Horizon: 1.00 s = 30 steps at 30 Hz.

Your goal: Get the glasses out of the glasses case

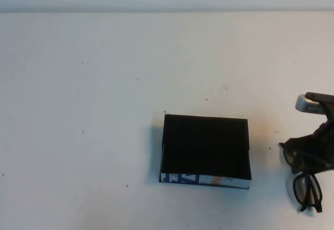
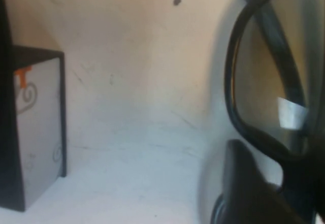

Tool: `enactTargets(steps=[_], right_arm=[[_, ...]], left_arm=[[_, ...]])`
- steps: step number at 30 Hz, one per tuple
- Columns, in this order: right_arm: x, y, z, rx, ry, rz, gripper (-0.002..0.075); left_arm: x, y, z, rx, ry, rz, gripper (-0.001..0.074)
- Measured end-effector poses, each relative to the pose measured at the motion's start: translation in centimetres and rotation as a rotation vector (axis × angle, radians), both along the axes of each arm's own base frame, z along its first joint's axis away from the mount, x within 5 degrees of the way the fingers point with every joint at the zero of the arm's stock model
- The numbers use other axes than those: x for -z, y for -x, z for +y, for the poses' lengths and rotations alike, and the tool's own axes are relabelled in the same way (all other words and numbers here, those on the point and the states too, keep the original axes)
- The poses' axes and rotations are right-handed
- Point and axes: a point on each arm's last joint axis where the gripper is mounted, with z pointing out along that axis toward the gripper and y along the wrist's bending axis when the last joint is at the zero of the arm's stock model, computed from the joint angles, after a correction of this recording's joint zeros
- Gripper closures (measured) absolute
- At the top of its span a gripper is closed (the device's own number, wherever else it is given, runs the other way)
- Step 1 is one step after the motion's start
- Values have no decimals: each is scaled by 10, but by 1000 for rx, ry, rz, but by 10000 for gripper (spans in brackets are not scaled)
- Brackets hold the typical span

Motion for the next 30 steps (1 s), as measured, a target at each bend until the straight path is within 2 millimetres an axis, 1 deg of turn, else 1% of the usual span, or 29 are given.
enactTargets(steps=[3, 5, 7, 10, 13, 15, 16, 19, 21, 23, 24, 25, 28, 30], right_arm=[[-6, -2, 1, -11, -6, 2, 405], [-16, 0, 1, -19, -12, -13, 388], [-34, 5, 1, -31, -19, -60, 386], [-70, 21, 0, -41, -32, -173, 400], [-113, 46, -3, -63, -43, -324, 428], [-142, 69, -5, -79, -49, -436, 456], [-152, 80, -6, -84, -52, -482, 472], [-190, 125, -11, -102, -57, -681, 564], [-208, 159, -16, -93, -62, -835, 654], [-217, 189, -20, -74, -69, -982, 702], [-219, 206, -23, -60, -73, -1062, 717], [-219, 218, -25, -49, -76, -1120, 725], [-209, 254, -30, -20, -86, -1274, 738], [-197, 267, -32, -17, -85, -1309, 741]], left_arm=[[0, 0, 0, 0, 0, 0, 739], [0, 0, 0, 0, 0, 0, 739], [0, 0, 0, 0, 0, 0, 740], [0, 0, 0, 0, 0, 0, 739], [0, 0, 0, 0, 0, 0, 739], [0, 0, 0, 0, 0, 0, 739], [0, 0, 0, 0, 0, 0, 739], [0, 0, 0, 0, 0, 0, 739], [0, 0, 0, 0, 0, 0, 739], [0, 0, 0, 0, 0, 0, 739], [0, 0, 0, 0, 0, 0, 740], [0, 0, 0, 0, 0, 0, 739], [0, 0, 0, 0, 0, 0, 739], [0, 0, 0, 0, 0, 0, 739]])
